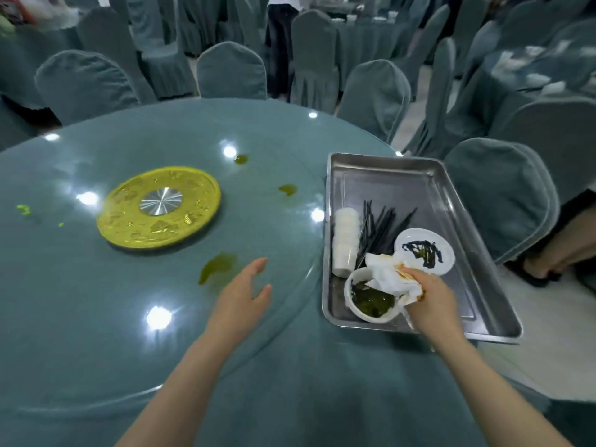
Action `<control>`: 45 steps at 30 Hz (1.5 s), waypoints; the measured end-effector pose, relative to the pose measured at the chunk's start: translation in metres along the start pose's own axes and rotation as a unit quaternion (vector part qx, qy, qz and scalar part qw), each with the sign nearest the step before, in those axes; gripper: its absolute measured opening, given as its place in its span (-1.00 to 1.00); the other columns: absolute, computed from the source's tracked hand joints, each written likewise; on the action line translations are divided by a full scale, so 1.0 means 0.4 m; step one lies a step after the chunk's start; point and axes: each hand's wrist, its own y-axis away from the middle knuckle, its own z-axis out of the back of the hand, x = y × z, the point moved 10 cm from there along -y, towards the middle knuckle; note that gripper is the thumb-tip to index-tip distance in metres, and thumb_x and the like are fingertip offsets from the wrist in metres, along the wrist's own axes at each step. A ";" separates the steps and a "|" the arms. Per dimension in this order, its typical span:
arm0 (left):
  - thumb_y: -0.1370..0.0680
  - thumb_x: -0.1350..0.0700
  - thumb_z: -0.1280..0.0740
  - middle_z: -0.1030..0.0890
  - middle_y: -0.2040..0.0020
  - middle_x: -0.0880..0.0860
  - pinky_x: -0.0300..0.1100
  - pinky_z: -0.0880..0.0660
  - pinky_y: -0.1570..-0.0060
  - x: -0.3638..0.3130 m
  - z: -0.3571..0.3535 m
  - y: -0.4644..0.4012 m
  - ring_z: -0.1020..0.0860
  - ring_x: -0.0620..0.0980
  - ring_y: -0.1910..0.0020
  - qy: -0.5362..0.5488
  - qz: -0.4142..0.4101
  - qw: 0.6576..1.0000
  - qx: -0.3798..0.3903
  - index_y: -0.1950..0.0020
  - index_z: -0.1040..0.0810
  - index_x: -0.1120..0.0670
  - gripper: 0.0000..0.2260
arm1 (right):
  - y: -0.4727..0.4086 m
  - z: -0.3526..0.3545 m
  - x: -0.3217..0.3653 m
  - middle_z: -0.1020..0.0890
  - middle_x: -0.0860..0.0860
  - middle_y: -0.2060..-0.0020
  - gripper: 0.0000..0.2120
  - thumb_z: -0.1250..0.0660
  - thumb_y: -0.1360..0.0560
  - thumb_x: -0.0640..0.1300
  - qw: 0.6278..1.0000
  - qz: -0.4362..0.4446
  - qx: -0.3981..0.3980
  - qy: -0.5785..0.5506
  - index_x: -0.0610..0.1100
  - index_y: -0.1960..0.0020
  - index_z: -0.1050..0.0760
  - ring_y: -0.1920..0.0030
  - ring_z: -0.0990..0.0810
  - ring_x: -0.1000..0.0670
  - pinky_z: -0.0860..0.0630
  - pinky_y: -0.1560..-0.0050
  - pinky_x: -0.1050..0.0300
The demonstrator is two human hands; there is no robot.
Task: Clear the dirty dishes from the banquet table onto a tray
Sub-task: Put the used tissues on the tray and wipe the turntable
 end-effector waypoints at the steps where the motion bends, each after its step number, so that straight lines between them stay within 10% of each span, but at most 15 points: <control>1: -0.56 0.17 -0.29 -0.44 -0.38 -0.07 -0.28 -0.24 -0.29 -0.008 -0.018 0.001 -0.39 -0.11 -0.36 0.001 0.002 1.000 0.006 -0.44 -0.35 0.04 -0.56 | 0.000 0.021 -0.023 -0.64 -0.09 -0.05 -0.59 -0.41 -0.34 -0.32 1.000 0.000 -0.010 0.012 -0.05 -0.15 -0.60 -0.04 -0.54 -0.12 -0.38 0.03 0.14; 15: -0.57 0.11 -0.27 -0.39 -0.43 -0.05 -0.24 -0.24 -0.30 0.007 -0.143 -0.013 -0.35 -0.05 -0.40 -0.070 0.057 0.995 0.031 -0.47 -0.30 -0.01 -0.54 | -0.212 -0.045 -0.108 -0.57 -0.10 -0.03 -0.61 -0.32 -0.43 -0.10 0.998 0.005 0.040 0.043 0.01 -0.25 -0.52 -0.01 -0.50 -0.15 -0.42 0.02 0.08; 22: -0.62 0.02 -0.17 0.02 -0.57 0.11 -0.18 -0.04 -0.43 0.229 -0.199 -0.005 -0.05 0.07 -0.53 -0.228 0.171 0.944 0.165 -0.56 -0.01 0.09 -0.43 | -0.302 -0.119 -0.065 -0.61 -0.13 0.09 -0.73 -0.29 -0.42 -0.07 0.993 0.040 0.068 0.092 -0.07 -0.10 -0.55 0.07 -0.51 -0.17 -0.40 0.12 0.06; 31: -0.60 -0.12 -0.14 0.04 -0.56 0.09 -0.07 -0.25 -0.36 0.339 -0.188 0.037 -0.12 0.10 -0.50 -0.290 0.208 0.915 0.189 -0.55 -0.03 0.08 -0.40 | -0.324 -0.139 -0.046 -0.61 -0.13 0.10 -0.75 -0.31 -0.41 -0.06 0.993 0.052 0.074 0.074 -0.11 -0.05 -0.55 0.07 -0.52 -0.18 -0.45 0.09 0.01; 34: -0.60 -0.12 -0.15 0.12 -0.57 0.07 -0.09 -0.21 -0.38 0.358 -0.174 0.049 -0.10 0.08 -0.52 -0.290 0.205 0.913 0.201 -0.56 0.01 0.05 -0.39 | -0.324 -0.167 -0.055 -0.56 -0.12 -0.07 -0.69 -0.29 -0.40 0.03 0.992 0.021 0.113 0.045 0.00 -0.12 -0.51 -0.13 -0.48 -0.19 -0.42 -0.10 -0.06; 37: -0.59 -0.14 -0.15 0.15 -0.57 0.05 -0.08 -0.18 -0.42 0.366 -0.171 0.057 -0.04 0.05 -0.53 -0.284 0.201 0.913 0.212 -0.57 0.04 0.04 -0.36 | -0.310 -0.192 -0.074 -0.17 -0.11 -0.49 -0.33 -0.36 -0.36 0.22 0.982 -0.020 0.171 0.074 0.12 -0.42 -0.27 -0.51 0.00 -0.21 -0.10 -0.41 -0.22; 45: -0.60 -0.11 -0.19 0.15 -0.57 0.05 -0.15 -0.02 -0.45 0.335 -0.170 0.048 0.05 0.00 -0.55 -0.231 0.185 0.930 0.220 -0.57 0.05 0.01 -0.36 | -0.249 -0.156 0.047 0.01 -0.01 -0.55 -0.27 -0.33 -0.35 0.30 0.984 0.014 0.154 0.087 0.22 -0.45 -0.17 -0.52 0.16 -0.19 0.05 -0.40 -0.39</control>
